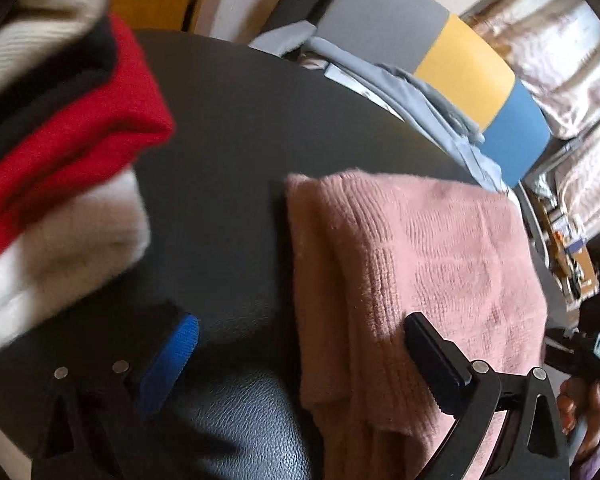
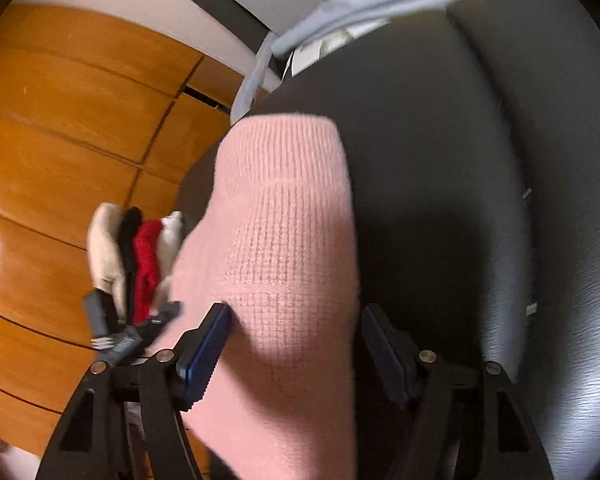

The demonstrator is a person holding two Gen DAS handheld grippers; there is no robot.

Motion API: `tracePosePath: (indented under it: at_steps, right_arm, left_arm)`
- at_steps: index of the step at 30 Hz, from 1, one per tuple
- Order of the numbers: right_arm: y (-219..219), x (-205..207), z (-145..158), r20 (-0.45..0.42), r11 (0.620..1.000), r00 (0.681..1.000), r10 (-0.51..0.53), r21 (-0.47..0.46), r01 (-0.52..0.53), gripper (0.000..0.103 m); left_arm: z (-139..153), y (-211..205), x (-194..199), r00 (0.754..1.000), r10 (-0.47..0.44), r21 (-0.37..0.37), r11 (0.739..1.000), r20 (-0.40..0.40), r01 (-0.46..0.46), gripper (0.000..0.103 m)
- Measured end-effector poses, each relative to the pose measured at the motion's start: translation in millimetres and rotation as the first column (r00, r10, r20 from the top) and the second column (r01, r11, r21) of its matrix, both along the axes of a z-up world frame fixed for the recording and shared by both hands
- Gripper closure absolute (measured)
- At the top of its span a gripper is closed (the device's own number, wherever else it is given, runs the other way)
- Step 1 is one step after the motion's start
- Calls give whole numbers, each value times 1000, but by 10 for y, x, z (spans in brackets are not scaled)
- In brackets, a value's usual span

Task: Fold clothes

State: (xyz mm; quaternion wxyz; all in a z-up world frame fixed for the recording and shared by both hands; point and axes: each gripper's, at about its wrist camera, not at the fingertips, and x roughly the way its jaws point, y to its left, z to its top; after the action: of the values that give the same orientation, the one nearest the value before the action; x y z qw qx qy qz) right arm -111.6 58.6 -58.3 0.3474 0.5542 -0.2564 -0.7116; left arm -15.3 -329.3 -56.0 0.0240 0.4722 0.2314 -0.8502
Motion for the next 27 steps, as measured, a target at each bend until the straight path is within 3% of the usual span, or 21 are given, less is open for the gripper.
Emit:
tracePosePath:
  at_steps: [5, 9, 18, 21, 23, 24, 25, 27]
  right_arm:
    - [-68, -113, -157, 79, 998, 997, 23, -63, -18, 26]
    - [-94, -204, -217, 135, 995, 990, 29, -96, -16, 25]
    - [-356, -344, -191, 133, 993, 985, 110, -44, -105, 19]
    - [-442, -298, -167, 100, 991, 986, 136, 4, -137, 19]
    - [-494, -260, -148, 58, 988, 988, 144, 44, -147, 27]
    - [-496, -244, -147, 40, 988, 989, 140, 57, -142, 39]
    - [-497, -228, -147, 23, 988, 990, 136, 70, -137, 45]
    - [-443, -213, -165, 35, 993, 993, 110, 26, -111, 51]
  left_arm:
    - [-68, -17, -106, 1000, -30, 34, 999, -1, 30, 0]
    - [-78, 28, -231, 996, -90, -7, 996, 11, 90, 0]
    - [-102, 175, -529, 967, -253, -28, 967, -21, 253, 0]
    - [-111, 267, -548, 962, -270, -47, 962, -35, 269, 0]
    - [-115, 341, -549, 960, -275, -77, 960, -45, 271, 0]
    - [-119, 379, -526, 962, -267, -94, 961, -52, 261, 0]
    - [-123, 398, -501, 965, -254, -98, 964, -63, 247, 2]
    - [-94, 416, -456, 964, -250, -70, 967, -86, 245, 21]
